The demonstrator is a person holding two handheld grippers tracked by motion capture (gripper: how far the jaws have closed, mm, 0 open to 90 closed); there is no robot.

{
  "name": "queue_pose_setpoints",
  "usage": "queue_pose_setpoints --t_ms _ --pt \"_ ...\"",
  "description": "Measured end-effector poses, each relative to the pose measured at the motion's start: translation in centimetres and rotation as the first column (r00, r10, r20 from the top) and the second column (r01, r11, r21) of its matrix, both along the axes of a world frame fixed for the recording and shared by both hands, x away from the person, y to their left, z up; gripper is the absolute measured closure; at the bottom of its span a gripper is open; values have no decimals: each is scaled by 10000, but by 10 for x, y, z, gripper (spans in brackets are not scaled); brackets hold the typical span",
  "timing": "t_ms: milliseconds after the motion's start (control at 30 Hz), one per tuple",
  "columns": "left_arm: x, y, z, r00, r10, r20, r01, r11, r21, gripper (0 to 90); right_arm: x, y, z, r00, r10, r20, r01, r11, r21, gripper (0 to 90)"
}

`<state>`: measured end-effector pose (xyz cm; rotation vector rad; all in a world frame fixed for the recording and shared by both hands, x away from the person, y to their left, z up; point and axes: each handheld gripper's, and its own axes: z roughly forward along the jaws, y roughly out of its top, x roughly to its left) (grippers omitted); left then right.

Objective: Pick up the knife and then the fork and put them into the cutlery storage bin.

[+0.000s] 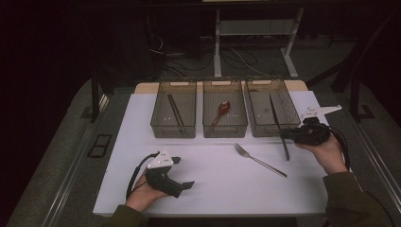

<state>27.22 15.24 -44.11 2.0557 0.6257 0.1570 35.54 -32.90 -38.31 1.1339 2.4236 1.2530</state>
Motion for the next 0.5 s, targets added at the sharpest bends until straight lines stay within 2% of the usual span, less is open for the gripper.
queue_pose_setpoints --t_ms 100,267,500 --pt "0 0 0 10000 -2 24 2 10000 12 0 0 -4 3 9991 -204 385 191 9992 345 794" --pt "0 0 0 10000 -13 39 13 10000 3 0 -1 -8 8 9901 -634 1255 505 9934 1030 794" --pt "0 0 0 10000 -9 37 9 10000 -8 0 6 -11 11 9779 -1308 1629 1059 9825 1532 794"
